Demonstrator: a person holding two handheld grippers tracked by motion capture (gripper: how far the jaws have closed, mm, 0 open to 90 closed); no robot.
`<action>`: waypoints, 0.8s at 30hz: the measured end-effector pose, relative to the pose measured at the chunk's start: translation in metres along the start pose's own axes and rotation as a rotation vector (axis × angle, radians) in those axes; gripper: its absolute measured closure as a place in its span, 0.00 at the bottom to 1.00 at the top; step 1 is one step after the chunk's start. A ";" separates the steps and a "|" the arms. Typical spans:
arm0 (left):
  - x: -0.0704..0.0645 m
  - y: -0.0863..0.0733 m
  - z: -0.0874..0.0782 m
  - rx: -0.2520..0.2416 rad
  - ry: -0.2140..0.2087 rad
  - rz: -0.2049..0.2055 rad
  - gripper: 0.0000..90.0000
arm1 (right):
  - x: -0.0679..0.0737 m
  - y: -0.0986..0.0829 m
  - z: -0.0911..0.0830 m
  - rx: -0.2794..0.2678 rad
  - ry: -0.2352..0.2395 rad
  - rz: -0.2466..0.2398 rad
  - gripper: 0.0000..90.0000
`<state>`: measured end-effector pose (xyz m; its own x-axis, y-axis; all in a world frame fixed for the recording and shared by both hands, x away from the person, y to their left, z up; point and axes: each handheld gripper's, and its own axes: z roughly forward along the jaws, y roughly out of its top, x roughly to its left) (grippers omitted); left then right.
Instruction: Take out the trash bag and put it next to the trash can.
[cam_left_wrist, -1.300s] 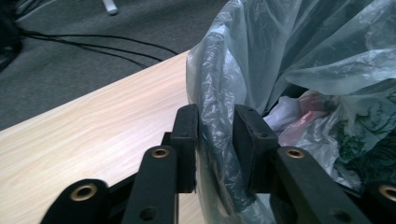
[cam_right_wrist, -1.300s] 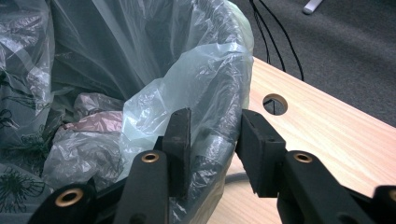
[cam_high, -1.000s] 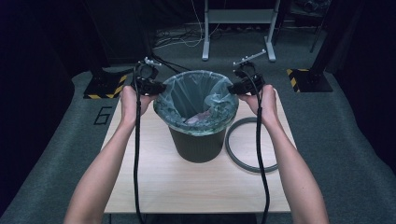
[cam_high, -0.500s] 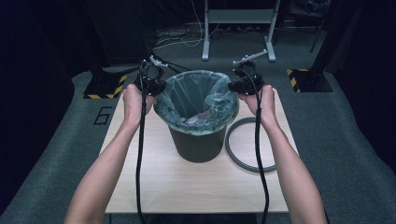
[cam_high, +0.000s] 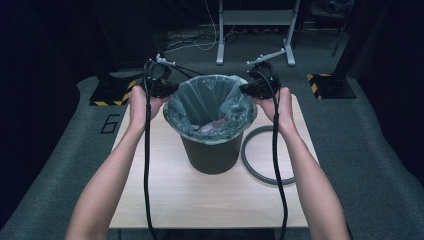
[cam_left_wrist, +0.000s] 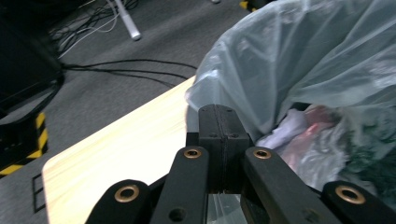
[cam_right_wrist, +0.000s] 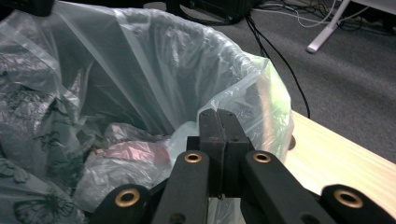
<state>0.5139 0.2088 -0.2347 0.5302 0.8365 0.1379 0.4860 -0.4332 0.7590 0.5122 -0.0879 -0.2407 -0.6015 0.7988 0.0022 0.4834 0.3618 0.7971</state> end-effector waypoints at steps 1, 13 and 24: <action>-0.002 0.002 -0.001 0.001 -0.001 0.005 1.00 | 0.002 0.002 0.000 -0.006 0.004 -0.002 1.00; -0.003 0.011 -0.006 -0.011 -0.021 0.003 1.00 | 0.022 0.016 0.004 -0.020 0.030 -0.045 1.00; -0.006 0.029 -0.023 -0.047 -0.008 0.034 1.00 | 0.029 0.016 0.013 -0.007 0.051 -0.046 1.00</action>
<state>0.5089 0.1990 -0.1988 0.5516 0.8187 0.1595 0.4346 -0.4453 0.7828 0.5103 -0.0526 -0.2354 -0.6548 0.7558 -0.0036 0.4504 0.3941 0.8011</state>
